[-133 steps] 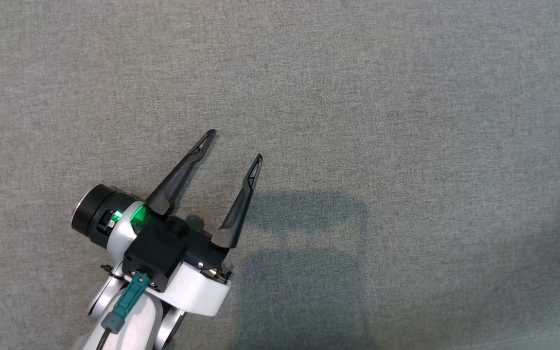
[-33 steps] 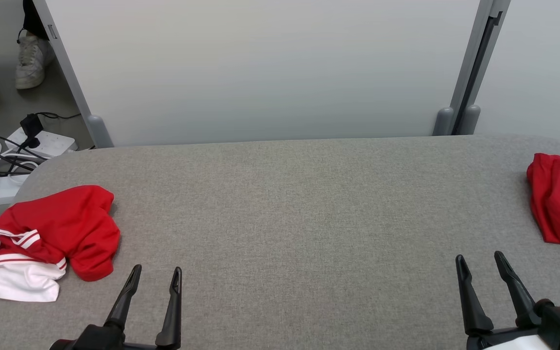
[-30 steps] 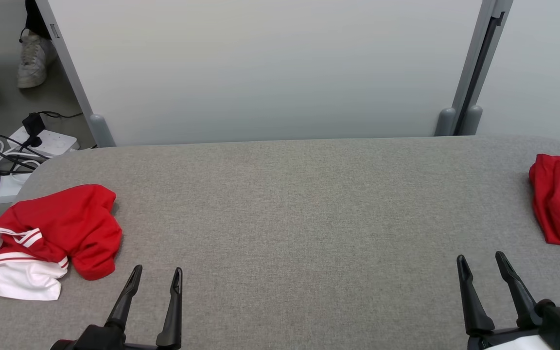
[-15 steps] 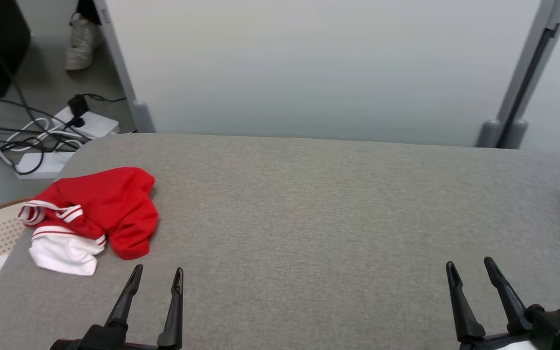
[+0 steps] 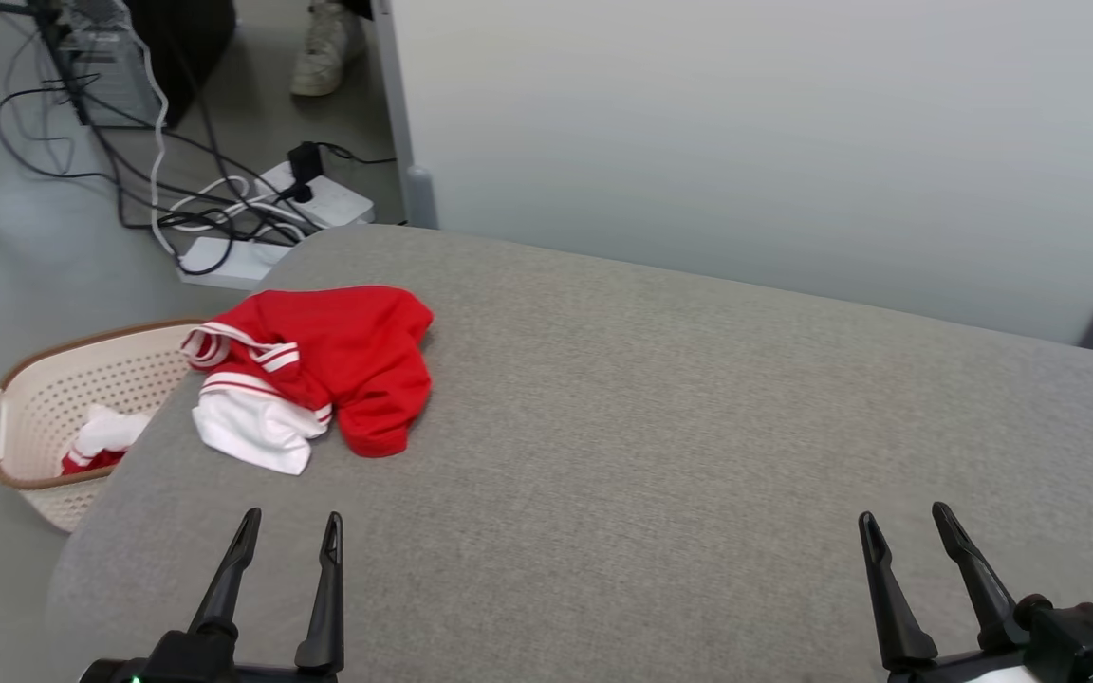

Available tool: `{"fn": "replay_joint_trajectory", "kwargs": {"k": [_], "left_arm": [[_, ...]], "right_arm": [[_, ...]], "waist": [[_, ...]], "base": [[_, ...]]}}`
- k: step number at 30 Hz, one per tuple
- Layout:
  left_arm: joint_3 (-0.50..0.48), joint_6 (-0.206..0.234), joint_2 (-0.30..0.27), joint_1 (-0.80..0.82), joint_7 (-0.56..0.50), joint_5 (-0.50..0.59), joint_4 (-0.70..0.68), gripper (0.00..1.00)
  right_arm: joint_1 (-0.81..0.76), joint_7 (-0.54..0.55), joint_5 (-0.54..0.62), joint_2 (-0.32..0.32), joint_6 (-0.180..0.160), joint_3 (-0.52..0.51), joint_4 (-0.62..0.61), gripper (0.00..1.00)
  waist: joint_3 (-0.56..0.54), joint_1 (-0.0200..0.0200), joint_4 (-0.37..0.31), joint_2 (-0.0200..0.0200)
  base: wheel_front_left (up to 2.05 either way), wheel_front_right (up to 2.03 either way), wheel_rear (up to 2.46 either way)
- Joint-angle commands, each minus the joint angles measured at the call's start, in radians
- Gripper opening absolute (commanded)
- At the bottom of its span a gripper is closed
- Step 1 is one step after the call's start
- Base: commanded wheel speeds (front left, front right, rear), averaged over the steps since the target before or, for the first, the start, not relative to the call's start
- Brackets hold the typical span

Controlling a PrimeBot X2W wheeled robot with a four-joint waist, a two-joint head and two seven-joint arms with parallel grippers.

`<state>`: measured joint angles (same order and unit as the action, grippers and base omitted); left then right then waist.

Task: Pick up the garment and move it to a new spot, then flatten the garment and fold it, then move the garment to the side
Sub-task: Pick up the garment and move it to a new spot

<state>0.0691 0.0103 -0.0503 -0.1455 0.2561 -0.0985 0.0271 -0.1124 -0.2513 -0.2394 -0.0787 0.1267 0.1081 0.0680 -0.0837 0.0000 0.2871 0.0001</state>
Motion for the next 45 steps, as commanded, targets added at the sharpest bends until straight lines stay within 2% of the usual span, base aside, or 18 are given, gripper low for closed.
{"fn": "replay_joint_trajectory", "kwargs": {"k": [1, 9, 18, 29, 39, 45], "left_arm": [[-0.036, 0.009, 0.000, 0.037, 0.006, 0.000, -0.032, 1.00], [-0.044, 0.015, 0.000, 0.034, 0.006, -0.008, -0.036, 1.00], [-0.050, 0.016, 0.000, 0.032, 0.006, -0.013, -0.037, 1.00], [-0.058, 0.012, 0.000, 0.045, 0.006, -0.013, -0.037, 1.00], [-0.052, 0.006, 0.000, 0.133, 0.006, -0.028, -0.020, 1.00], [-0.037, 0.034, 0.000, 0.251, 0.006, -0.073, 0.066, 1.00]], "right_arm": [[0.035, -0.010, -0.007, -0.018, 0.004, 0.025, -0.036, 1.00], [0.031, -0.010, -0.007, -0.021, 0.004, 0.025, -0.036, 1.00], [0.031, -0.010, -0.010, -0.026, 0.004, 0.033, -0.033, 1.00], [0.033, -0.010, -0.012, -0.025, 0.004, 0.035, -0.027, 1.00], [0.048, -0.010, -0.009, -0.050, 0.004, 0.044, -0.024, 1.00], [0.071, -0.010, -0.007, -0.080, 0.004, 0.057, -0.030, 1.00]], "waist": [[-0.001, 0.0000, 0.026, -0.0001], [0.000, 0.0000, 0.090, -0.0001], [0.005, 0.0000, 0.114, -0.0001], [0.017, 0.0000, 0.104, -0.0001], [0.057, 0.0000, 0.081, -0.0001], [0.119, 0.0000, 0.053, -0.0001]], "base": [[0.00, 0.00, 0.00], [0.00, 0.00, 0.00], [0.00, 0.00, 0.00], [0.00, 0.00, 0.00], [0.00, 0.00, 0.00], [0.00, 0.00, 0.00]]}}
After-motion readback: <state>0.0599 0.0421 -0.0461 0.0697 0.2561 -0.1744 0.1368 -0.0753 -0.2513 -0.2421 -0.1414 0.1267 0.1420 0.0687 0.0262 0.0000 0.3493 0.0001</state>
